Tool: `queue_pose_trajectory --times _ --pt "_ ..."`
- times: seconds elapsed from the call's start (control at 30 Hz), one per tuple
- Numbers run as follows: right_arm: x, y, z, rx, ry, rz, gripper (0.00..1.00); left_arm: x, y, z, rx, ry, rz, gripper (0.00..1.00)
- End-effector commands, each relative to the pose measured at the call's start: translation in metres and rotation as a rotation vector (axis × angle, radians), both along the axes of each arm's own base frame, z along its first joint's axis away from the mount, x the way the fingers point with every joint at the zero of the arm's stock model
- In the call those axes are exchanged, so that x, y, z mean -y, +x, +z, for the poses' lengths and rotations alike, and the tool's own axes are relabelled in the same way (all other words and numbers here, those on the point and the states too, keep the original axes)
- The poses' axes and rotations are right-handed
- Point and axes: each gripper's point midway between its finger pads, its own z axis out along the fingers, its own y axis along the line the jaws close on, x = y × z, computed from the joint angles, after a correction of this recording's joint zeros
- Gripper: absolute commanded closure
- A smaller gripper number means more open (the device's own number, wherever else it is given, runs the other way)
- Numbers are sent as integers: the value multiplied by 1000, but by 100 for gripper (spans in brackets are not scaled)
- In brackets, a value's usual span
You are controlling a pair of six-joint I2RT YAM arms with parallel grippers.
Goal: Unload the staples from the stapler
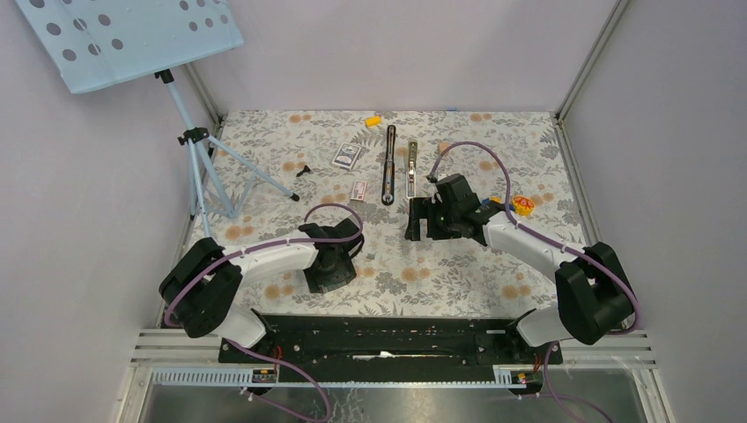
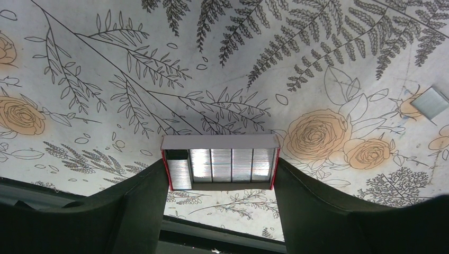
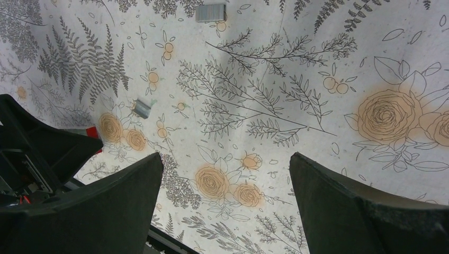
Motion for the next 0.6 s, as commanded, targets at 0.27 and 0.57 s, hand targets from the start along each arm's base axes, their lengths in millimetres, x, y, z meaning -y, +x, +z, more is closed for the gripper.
queue_pose_trajectory --times 0.27,0.57 --pt "6 13 13 60 -16 -50 4 8 8 -11 40 14 -56 31" --pt "14 22 34 144 -10 -121 4 31 -1 -12 25 3 -144 32"
